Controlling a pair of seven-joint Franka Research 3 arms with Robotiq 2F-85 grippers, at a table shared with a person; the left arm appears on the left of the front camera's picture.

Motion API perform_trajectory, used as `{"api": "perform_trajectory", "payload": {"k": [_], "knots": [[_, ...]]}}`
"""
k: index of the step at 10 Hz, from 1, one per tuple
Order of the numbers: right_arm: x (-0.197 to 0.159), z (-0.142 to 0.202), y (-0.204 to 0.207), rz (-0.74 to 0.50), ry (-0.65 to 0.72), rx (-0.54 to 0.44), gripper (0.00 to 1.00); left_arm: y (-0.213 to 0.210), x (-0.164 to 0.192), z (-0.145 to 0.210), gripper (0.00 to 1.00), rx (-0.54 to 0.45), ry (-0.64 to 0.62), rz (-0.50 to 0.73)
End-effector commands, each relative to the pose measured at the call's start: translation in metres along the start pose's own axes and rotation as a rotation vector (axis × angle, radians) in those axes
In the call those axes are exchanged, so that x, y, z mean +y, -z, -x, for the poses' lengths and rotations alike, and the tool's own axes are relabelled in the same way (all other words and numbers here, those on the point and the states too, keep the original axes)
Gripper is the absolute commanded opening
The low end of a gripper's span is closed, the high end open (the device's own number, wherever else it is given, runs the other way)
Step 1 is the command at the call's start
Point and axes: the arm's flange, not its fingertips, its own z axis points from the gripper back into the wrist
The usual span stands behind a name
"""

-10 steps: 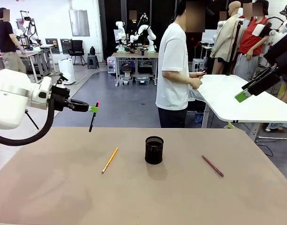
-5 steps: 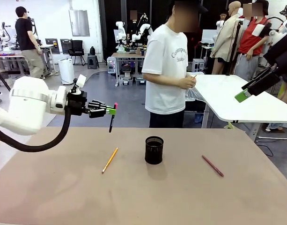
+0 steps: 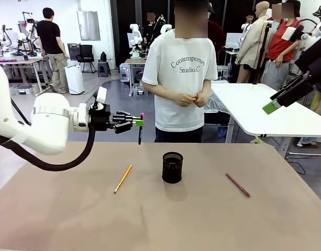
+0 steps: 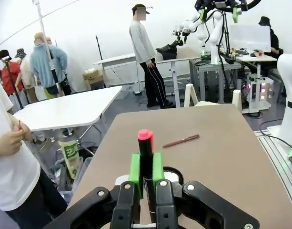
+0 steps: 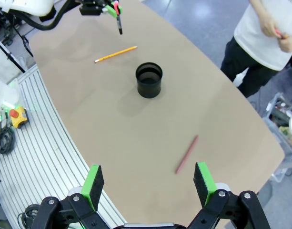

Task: Place the pens into the pen holder.
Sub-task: Pick up a writing instrument from the table and place it into the Pen holder.

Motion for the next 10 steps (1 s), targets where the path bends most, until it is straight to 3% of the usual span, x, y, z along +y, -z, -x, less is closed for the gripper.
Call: {"api": "perform_trajectory", "payload": {"k": [1, 5, 8, 10], "knots": [[0.001, 0.000, -0.001, -0.012, -0.001, -0.012, 1.00, 0.011, 0.004, 0.007, 0.00, -0.055, 0.018, -0.010], [0.001, 0.000, -0.001, -0.012, -0.001, -0.012, 1.00, 0.026, 0.004, 0.017, 0.00, -0.074, -0.031, -0.021], [0.001, 0.000, -0.001, -0.012, -0.001, -0.012, 1.00, 0.000, -0.005, 0.018, 0.00, -0.027, -0.033, 0.038], [0.001, 0.000, -0.001, -0.012, -0.001, -0.012, 1.00, -0.027, -0.014, 0.012, 0.00, 0.005, -0.029, 0.013]]}}
